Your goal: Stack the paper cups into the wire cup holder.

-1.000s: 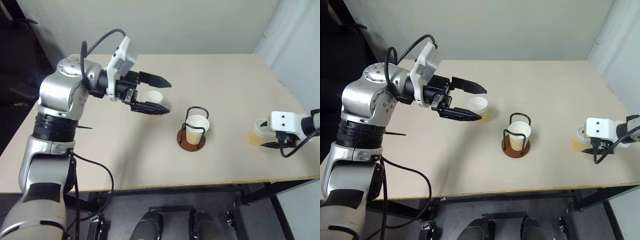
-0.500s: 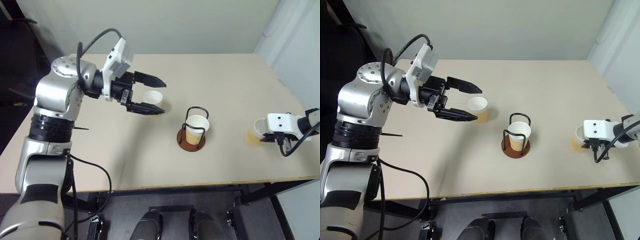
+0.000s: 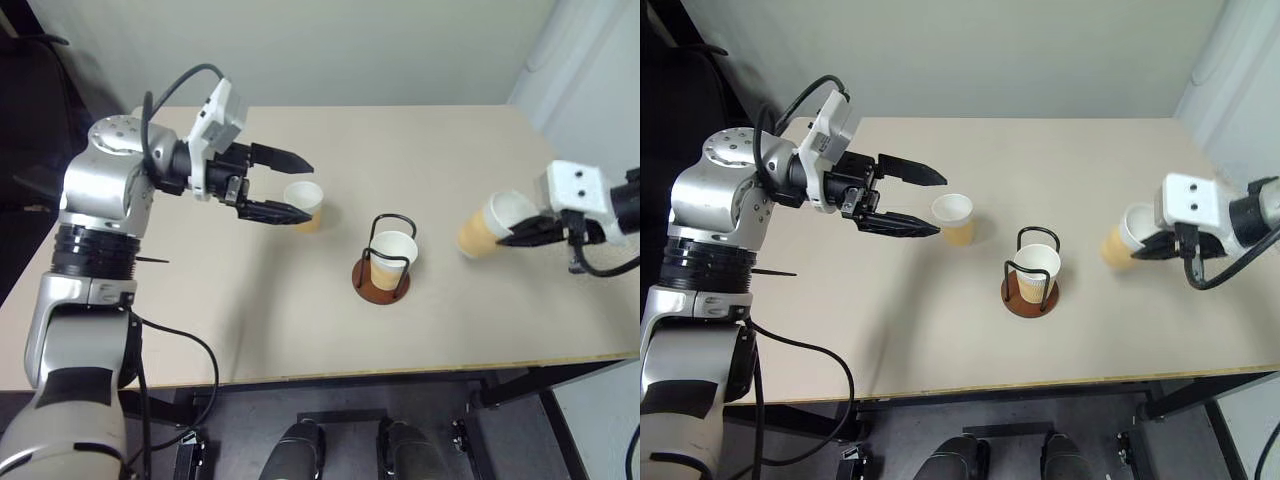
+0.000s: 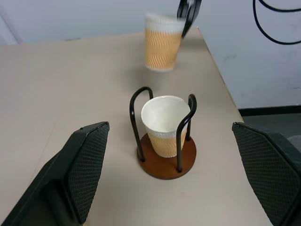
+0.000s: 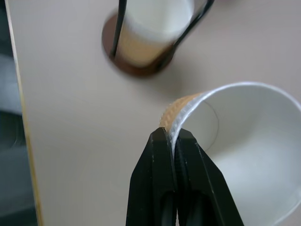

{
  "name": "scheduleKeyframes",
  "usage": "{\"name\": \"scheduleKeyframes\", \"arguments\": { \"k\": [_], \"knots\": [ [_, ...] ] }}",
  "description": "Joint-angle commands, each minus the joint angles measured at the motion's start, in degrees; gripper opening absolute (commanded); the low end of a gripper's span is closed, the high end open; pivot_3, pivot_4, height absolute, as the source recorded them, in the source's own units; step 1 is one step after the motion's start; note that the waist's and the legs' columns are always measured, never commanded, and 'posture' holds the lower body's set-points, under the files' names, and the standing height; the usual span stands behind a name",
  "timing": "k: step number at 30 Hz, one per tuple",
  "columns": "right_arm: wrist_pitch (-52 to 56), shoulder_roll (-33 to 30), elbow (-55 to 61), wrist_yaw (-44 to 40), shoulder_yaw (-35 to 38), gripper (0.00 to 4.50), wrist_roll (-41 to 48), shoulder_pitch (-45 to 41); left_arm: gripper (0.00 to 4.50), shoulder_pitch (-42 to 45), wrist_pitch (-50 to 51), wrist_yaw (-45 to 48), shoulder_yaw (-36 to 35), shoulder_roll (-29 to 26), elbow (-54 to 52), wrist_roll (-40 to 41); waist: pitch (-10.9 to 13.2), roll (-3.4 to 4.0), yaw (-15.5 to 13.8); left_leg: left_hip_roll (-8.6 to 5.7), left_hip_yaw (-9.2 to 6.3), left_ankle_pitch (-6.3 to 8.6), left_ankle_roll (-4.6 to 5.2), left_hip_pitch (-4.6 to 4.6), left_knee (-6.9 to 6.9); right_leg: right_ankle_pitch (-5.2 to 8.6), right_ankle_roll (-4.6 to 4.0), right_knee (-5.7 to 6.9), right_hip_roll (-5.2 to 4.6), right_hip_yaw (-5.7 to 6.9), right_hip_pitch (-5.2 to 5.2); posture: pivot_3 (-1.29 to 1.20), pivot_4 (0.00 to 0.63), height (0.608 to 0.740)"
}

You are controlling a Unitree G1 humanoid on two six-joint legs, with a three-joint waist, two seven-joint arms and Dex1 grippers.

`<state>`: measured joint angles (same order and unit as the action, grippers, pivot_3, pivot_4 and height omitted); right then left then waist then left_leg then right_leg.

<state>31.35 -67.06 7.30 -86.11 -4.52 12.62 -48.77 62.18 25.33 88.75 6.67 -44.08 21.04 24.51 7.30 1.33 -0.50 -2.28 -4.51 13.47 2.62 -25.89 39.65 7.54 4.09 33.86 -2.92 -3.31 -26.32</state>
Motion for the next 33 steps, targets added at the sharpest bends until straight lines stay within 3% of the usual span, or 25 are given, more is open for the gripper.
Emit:
{"name": "scheduleKeyframes", "arguments": {
  "k": [1, 12, 33],
  "knots": [
    [6.74, 1.60, 5.74, 1.31, 0.70, 0.02, 4.28, -6.50, 4.50, 2.20, -1.41, 0.86, -1.97, -0.75, 0.82, -0.53, 0.00, 0.00, 0.04, 0.01, -0.01, -0.02, -0.03, 0.01, -0.06, 0.02, -0.04, 0.02, 0.03, 0.00, -0.02, 0.00, 0.150, 0.740],
    [10.81, 7.84, 9.33, 3.66, -4.10, 0.02, 6.11, -12.10, 4.50, 3.60, -2.71, 1.66, -1.49, 0.61, 2.76, -1.69, -0.02, -0.04, -0.15, 0.02, -0.11, -0.40, -0.63, -0.03, -0.52, 0.20, -0.27, 0.04, 0.00, 0.12, -0.24, 0.00, 0.150, 0.740],
    [-4.17, 9.55, 6.89, 2.65, -12.52, 0.02, -3.19, -7.84, 4.50, 3.99, -3.13, 2.74, -1.30, 0.90, 2.53, -2.25, -0.02, -0.04, -0.05, 0.03, -0.11, -0.32, -0.34, 0.01, -0.51, 0.19, -0.27, 0.16, -0.02, 0.15, -0.25, 0.00, 0.150, 0.740]
  ]
}}
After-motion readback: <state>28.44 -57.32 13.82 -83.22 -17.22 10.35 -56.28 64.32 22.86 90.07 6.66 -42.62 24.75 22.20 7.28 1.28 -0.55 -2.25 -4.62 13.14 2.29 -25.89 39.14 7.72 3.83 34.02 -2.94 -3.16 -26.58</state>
